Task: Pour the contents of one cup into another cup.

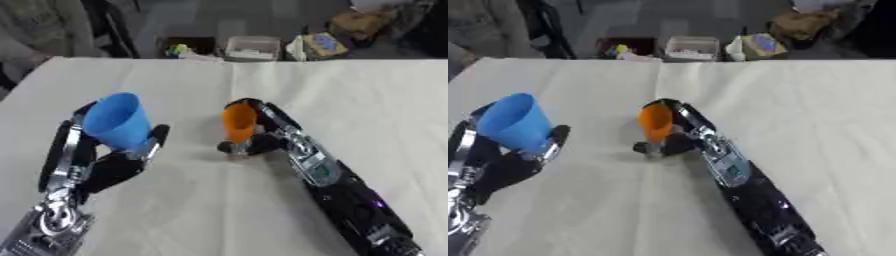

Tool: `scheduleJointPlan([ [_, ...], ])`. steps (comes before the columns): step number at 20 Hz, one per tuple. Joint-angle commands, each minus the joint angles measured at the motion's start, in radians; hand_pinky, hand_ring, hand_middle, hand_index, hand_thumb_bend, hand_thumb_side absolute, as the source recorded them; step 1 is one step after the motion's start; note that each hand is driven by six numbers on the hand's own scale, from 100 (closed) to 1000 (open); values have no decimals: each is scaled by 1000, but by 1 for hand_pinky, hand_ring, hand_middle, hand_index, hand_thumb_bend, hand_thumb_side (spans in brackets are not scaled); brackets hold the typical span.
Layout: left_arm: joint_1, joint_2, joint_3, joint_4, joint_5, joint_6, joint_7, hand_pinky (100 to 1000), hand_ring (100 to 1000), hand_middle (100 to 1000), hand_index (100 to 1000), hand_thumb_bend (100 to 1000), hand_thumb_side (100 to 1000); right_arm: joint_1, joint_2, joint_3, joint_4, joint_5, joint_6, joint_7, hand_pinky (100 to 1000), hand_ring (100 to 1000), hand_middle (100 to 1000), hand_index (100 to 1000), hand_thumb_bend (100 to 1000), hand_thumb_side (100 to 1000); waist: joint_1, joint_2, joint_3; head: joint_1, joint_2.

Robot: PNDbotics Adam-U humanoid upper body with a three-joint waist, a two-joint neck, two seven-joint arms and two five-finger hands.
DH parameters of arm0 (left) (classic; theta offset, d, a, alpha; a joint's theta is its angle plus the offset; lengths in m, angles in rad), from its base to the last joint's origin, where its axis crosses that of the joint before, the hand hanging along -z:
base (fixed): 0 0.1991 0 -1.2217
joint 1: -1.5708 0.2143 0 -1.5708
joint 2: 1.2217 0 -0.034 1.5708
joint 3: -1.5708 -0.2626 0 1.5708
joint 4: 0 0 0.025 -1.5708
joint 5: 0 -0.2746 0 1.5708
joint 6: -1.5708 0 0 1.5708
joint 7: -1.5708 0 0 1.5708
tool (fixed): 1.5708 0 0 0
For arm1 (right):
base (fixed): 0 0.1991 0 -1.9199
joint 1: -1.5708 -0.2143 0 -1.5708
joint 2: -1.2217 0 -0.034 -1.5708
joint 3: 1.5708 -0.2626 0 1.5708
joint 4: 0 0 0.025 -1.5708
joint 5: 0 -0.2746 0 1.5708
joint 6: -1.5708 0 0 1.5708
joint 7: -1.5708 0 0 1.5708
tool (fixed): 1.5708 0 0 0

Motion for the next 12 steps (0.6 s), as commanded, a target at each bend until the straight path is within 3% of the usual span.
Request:
scheduleJointPlan([
  [1, -17, 3, 1, -6, -3, -3, 4, 476, 184, 261, 465, 244, 100, -23, 1, 3, -6, 8, -1, -1, 624, 620, 546, 717, 654, 125, 2, -15, 2, -1, -10],
  [5, -17, 3, 0, -3, -3, -3, 5, 476, 182, 261, 465, 243, 100, -22, 5, 4, -5, 9, 2, -5, 556, 509, 447, 624, 572, 101, 1, -15, 2, 0, -11],
  [9, -17, 4, -1, -3, -3, -3, 6, 477, 182, 261, 464, 243, 100, -22, 5, 3, -6, 6, 8, -13, 469, 359, 292, 480, 420, 100, 1, -15, 0, 1, -11],
  [12, -17, 5, -1, -4, -3, -2, 6, 477, 182, 261, 464, 242, 100, -22, 5, 2, -6, -1, 15, -22, 446, 290, 230, 419, 302, 100, 1, -16, -2, 1, -12],
])
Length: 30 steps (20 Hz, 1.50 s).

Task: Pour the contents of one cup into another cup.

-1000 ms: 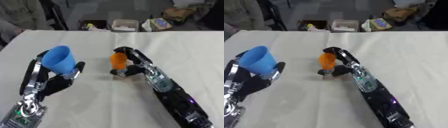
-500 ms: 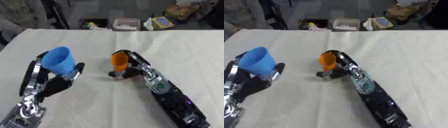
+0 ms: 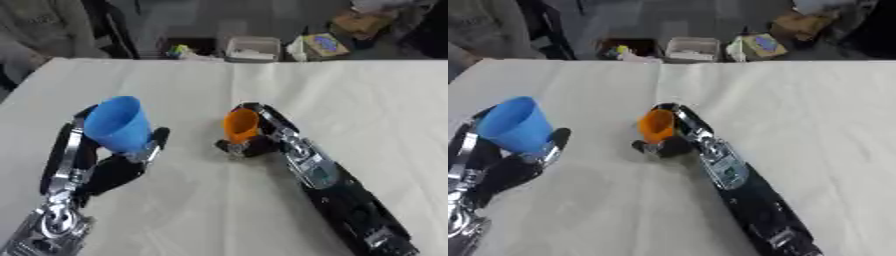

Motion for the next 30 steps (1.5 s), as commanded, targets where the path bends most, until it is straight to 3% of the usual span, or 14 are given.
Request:
scheduleJointPlan([
  [1, -17, 5, 4, -10, -2, 0, 4, 477, 182, 261, 464, 242, 100, -19, -4, -1, -9, -7, 7, -12, 433, 260, 201, 389, 210, 100, 1, -19, -1, 2, -9],
  [3, -17, 7, 4, -12, -2, 1, 4, 477, 182, 261, 464, 242, 100, -18, -4, -2, -8, -14, 13, -18, 422, 238, 179, 365, 127, 100, 2, -20, -2, 2, -10],
  [6, -18, 9, 5, -16, -2, 2, 4, 476, 182, 261, 464, 242, 100, -16, -6, -3, -7, -22, 22, -23, 413, 222, 163, 349, 100, 100, 3, -22, -5, 3, -11],
  [15, -9, 38, 18, -40, 0, 13, 13, 476, 183, 261, 465, 243, 100, 11, -61, -15, -29, -39, 29, -32, 418, 226, 166, 355, 100, 100, -4, -43, -31, 15, -17],
  [24, 15, 65, 15, -39, -6, 14, 12, 475, 182, 260, 465, 249, 100, 55, -204, -28, -104, -68, 23, -27, 422, 227, 168, 360, 107, 100, -26, -60, -57, 29, -22],
  [30, 32, 77, -6, -34, -15, 10, -10, 475, 181, 260, 465, 251, 100, 38, -298, -31, -131, -56, 10, -30, 426, 226, 167, 362, 124, 100, -43, -70, -64, 28, -21],
])
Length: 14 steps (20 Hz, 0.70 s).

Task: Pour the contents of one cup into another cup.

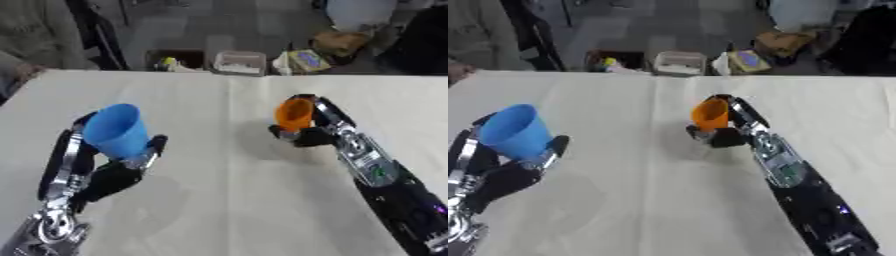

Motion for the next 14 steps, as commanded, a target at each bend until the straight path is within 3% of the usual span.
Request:
scheduleJointPlan([
  [1, -2, 26, -9, -10, -10, -3, -13, 475, 181, 260, 465, 252, 100, -39, -77, -7, -39, 9, -14, 1, 429, 227, 168, 363, 129, 100, -6, -26, -2, 1, -11],
  [7, 15, 35, -34, 17, -26, -11, -33, 475, 180, 259, 461, 253, 100, -105, -149, 22, -81, 50, -49, 29, 442, 229, 169, 366, 145, 100, -27, -38, -14, 5, -9],
  [14, 16, 44, -51, 45, -45, -16, -50, 476, 179, 259, 463, 255, 100, -185, -149, 76, -147, 106, -91, 75, 461, 232, 172, 369, 178, 100, -48, -57, -35, 10, -1],
])
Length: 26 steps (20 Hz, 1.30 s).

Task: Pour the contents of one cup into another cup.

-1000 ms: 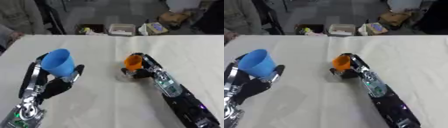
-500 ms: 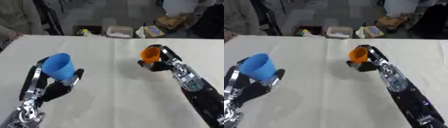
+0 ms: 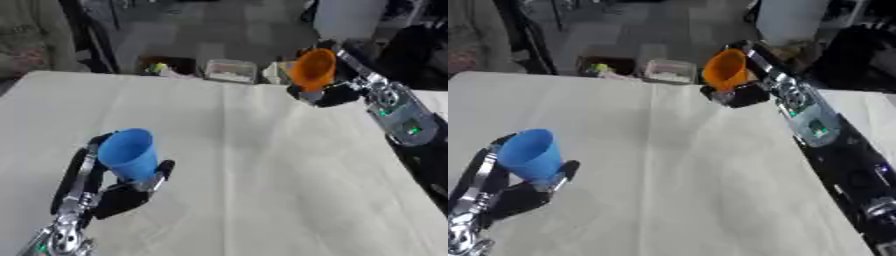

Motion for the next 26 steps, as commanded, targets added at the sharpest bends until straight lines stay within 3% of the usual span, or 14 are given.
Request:
scheduleJointPlan([
  [1, -13, 23, -6, 0, -17, -1, -13, 476, 179, 259, 463, 255, 100, -52, -22, 20, -54, 34, -23, 22, 464, 233, 173, 370, 180, 100, -3, -26, -5, 2, -1],
  [13, -36, 14, -23, 4, -40, 7, -45, 475, 178, 258, 463, 256, 100, -166, 100, 103, -90, 178, -101, 92, 502, 244, 181, 376, 217, 100, -10, -41, -6, -11, -1],
  [26, -89, -16, -68, 17, -67, 16, -107, 476, 177, 258, 464, 256, 100, -194, 222, 148, -98, 338, -187, 95, 537, 255, 190, 383, 251, 100, -18, -46, 14, -23, 1],
])
